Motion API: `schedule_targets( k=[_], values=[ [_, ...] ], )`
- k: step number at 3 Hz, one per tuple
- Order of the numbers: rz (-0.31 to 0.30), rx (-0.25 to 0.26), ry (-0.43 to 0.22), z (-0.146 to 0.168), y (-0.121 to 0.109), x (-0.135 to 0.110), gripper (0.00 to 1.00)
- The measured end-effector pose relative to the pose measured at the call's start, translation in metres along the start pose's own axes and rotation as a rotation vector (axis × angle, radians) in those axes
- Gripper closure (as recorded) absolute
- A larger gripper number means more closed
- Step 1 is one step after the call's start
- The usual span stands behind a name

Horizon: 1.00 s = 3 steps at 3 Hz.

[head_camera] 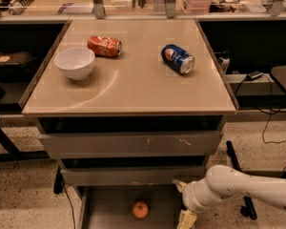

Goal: Pick orange from bottom drawer and place on counter

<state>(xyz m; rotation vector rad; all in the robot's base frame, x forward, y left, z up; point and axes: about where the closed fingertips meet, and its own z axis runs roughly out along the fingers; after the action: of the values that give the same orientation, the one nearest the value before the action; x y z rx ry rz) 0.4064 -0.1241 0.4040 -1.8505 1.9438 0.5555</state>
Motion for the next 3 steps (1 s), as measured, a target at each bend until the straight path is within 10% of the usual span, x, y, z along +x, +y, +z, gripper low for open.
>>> schedule_targets(
  k=[3],
  values=[
    [0.013, 0.026, -0.034, 0.069, -0.022, 0.052, 0.00]
  ],
)
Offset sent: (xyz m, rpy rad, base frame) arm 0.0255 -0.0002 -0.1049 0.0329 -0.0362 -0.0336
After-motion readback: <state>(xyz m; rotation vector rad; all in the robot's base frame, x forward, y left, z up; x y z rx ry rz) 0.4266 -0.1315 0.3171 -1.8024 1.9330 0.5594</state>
